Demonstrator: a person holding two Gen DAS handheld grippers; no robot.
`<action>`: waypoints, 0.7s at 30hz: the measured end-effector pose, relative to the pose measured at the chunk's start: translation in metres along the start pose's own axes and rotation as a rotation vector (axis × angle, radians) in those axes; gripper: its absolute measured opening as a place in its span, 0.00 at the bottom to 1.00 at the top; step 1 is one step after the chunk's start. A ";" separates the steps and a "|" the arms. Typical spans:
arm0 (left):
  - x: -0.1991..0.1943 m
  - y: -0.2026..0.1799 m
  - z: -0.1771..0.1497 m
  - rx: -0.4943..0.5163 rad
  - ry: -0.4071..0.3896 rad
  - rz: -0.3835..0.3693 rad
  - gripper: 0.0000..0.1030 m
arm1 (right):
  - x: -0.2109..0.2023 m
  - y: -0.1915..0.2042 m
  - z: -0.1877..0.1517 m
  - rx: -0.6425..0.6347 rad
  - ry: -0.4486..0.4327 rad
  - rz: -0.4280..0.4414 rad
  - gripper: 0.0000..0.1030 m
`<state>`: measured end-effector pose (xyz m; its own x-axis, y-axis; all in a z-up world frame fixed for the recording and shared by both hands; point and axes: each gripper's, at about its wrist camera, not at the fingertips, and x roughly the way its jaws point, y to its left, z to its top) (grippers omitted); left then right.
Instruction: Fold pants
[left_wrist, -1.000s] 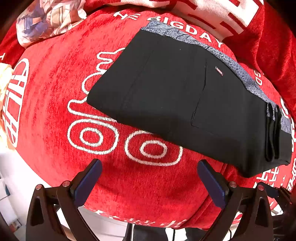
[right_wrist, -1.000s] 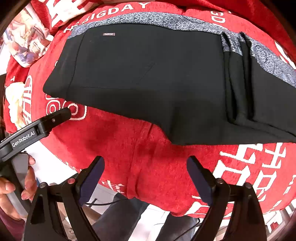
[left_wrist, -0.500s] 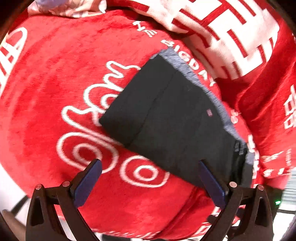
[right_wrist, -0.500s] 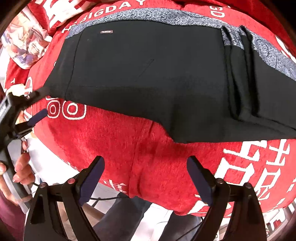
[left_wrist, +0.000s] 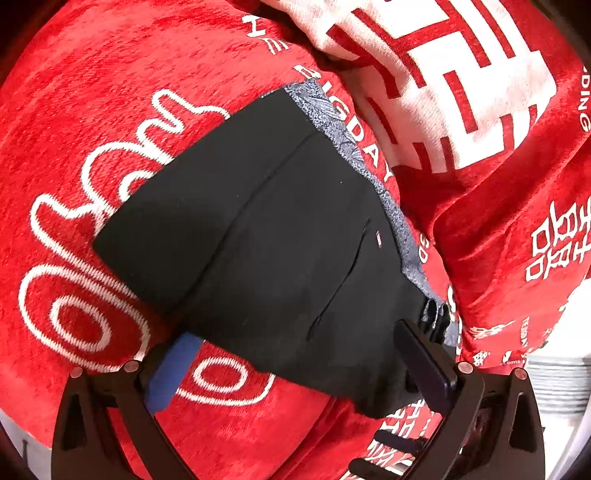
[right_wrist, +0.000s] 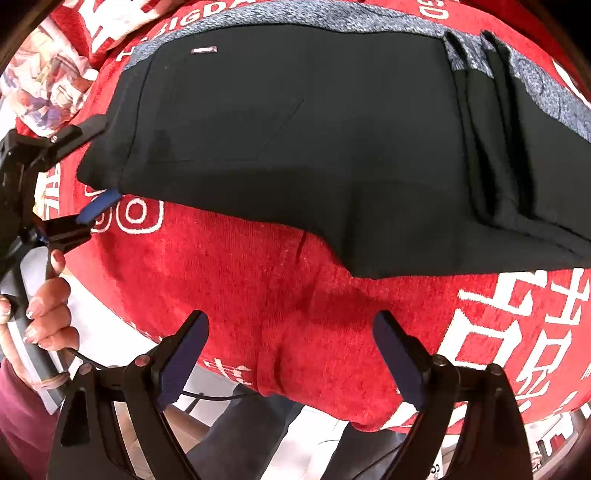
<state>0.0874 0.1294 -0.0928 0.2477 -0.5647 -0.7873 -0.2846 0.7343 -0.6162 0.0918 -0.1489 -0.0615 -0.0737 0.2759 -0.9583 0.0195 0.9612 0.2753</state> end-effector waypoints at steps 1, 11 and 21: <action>0.001 -0.001 0.000 -0.001 -0.001 0.007 1.00 | 0.000 0.000 -0.001 0.005 0.000 0.003 0.90; -0.002 -0.011 0.001 -0.015 -0.054 0.018 1.00 | -0.006 -0.003 0.005 0.007 -0.006 -0.002 0.90; 0.009 -0.013 0.013 -0.017 -0.073 0.068 1.00 | -0.010 -0.007 0.014 0.003 -0.021 -0.009 0.90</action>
<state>0.1050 0.1197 -0.0919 0.2936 -0.4843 -0.8241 -0.3184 0.7633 -0.5621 0.1060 -0.1583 -0.0550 -0.0532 0.2673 -0.9621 0.0222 0.9636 0.2665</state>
